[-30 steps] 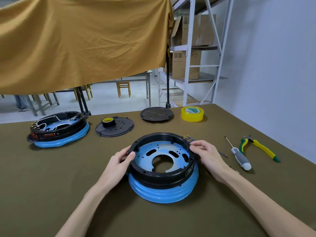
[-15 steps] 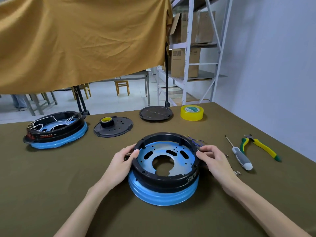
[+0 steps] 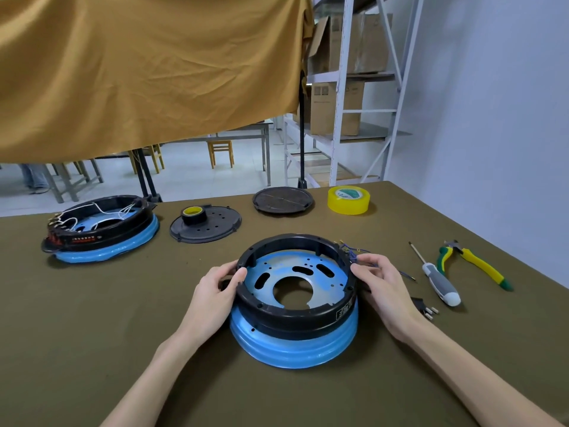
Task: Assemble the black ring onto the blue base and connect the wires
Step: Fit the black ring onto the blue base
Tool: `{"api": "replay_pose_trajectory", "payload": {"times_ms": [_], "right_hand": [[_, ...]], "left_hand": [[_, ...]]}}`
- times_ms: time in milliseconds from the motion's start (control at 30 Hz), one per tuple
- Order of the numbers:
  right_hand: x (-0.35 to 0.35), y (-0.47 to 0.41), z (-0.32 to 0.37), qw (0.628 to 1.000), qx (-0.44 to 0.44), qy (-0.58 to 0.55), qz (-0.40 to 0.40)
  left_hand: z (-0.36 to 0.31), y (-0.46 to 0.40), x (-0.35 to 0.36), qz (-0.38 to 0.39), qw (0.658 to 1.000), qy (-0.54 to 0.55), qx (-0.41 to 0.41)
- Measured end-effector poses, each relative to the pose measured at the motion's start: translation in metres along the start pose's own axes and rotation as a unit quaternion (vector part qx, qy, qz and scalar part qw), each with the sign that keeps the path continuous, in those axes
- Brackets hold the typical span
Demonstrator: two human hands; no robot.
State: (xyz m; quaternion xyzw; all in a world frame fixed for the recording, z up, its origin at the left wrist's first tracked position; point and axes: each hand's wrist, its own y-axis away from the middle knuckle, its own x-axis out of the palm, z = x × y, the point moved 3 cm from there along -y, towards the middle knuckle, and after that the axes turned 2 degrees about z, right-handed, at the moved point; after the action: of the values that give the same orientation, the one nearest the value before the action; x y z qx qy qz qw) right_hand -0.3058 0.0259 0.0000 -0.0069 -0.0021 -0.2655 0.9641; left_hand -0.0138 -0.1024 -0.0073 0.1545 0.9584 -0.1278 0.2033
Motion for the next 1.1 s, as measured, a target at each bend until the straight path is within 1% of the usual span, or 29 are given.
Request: {"api": "replay_pose_trajectory", "payload": {"times_ms": [200,333,500,633,867,1000,1100], "right_hand": [[-0.005,0.002,-0.005,0.997,0.004,-0.079,0.006],[-0.005,0.005,-0.003,0.999,-0.008,-0.027,0.03],[-0.009,0.01,-0.003,0.998,-0.017,-0.034,0.048],[-0.006,0.016,-0.001,0.997,-0.021,-0.017,0.068],[-0.004,0.018,0.002,0.995,-0.011,-0.048,0.09],[-0.005,0.017,0.0,0.994,0.008,-0.048,0.1],[-0.006,0.016,-0.008,0.994,0.026,-0.057,0.089]], "left_hand": [[-0.004,0.006,-0.002,0.013,1.0,0.023,0.005],[-0.007,0.01,-0.006,0.034,0.999,0.026,0.015],[-0.007,0.01,-0.007,0.046,0.999,0.01,0.009],[-0.01,0.011,-0.01,0.063,0.998,0.01,0.016],[-0.016,0.012,-0.015,0.074,0.996,0.017,0.043],[-0.016,0.011,-0.015,0.09,0.995,0.017,0.046],[-0.015,0.012,-0.015,0.105,0.993,0.027,0.044]]}}
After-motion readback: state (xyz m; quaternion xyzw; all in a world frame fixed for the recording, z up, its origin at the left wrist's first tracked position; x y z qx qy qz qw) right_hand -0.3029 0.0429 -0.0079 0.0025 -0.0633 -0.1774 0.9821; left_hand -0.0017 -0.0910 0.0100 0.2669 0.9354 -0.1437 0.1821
